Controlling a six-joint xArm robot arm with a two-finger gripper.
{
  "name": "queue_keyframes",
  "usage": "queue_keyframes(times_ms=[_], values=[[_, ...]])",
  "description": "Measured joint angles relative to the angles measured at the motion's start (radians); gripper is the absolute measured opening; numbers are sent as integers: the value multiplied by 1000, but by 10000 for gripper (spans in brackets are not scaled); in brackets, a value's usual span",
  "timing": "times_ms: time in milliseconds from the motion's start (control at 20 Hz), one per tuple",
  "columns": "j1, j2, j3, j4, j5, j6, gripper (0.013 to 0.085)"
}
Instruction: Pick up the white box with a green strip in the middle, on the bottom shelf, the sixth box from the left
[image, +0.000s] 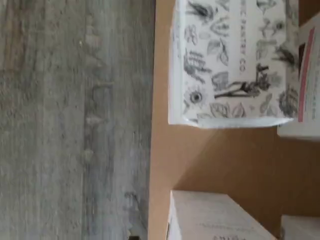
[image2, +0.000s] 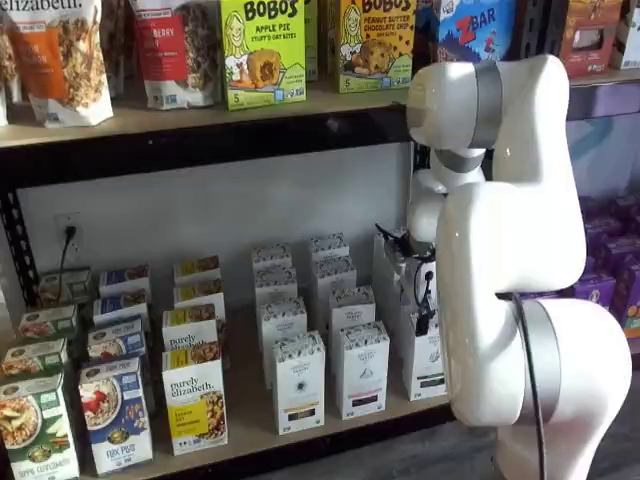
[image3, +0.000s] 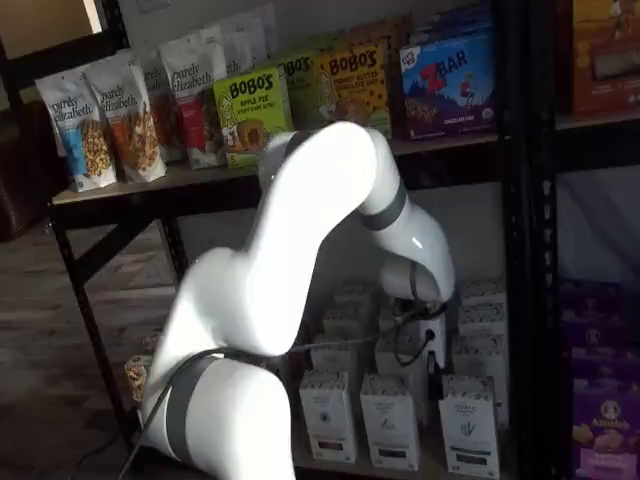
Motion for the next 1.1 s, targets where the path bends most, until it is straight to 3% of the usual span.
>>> queue_keyframes(times_ms=[450,800,1100], values=[[-7,89,-87,-110,-19,88,850],[-14,138,-151,-219,18,176,850],[-20,164,-178,-261,36,206,850]])
